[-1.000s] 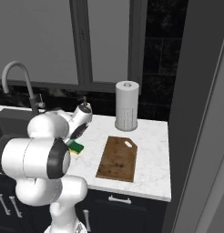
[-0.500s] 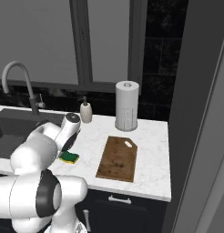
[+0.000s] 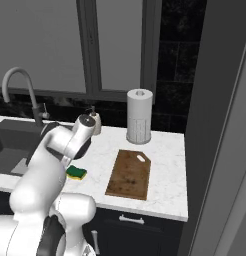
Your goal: Pick up the sponge from the counter and clean the cutting board by briefly scrubbing or pressing down on the cutting board. Once finished, release the sponge.
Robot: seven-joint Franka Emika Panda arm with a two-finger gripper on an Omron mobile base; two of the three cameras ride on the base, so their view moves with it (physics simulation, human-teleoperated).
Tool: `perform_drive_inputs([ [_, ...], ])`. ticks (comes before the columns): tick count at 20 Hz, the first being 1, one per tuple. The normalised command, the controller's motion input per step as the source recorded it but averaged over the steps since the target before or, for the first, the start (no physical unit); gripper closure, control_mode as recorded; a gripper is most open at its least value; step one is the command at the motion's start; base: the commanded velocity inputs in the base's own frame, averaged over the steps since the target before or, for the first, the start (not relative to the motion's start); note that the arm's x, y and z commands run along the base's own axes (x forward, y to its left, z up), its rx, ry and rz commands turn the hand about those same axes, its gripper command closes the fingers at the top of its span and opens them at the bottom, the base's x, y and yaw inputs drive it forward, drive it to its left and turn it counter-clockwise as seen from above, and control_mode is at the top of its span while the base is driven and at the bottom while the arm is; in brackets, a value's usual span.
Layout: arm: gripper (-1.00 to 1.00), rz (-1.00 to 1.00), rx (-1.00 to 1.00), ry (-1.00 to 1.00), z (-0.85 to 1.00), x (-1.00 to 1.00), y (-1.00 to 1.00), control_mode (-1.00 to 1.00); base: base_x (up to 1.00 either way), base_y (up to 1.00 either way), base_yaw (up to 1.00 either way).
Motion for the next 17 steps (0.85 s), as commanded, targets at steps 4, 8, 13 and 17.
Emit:
perform_drive_inputs([
  [4,-1.00,-0.03,0.08,0.07,1.00,-0.26,-0.10,-1.00,0.00,0.00,0.00],
  [8,-1.00,-0.19,0.02,0.03,0.89,-0.94,-0.06,-1.00,0.00,0.00,0.00],
  [13,-1.00,-0.21,0.00,0.00,0.66,-1.00,0.00,-1.00,0.00,0.00,0.00],
  [17,-1.00,-0.36,0.00,0.00,0.68,-0.98,0.00,-1.00,0.00,0.00,0.00],
])
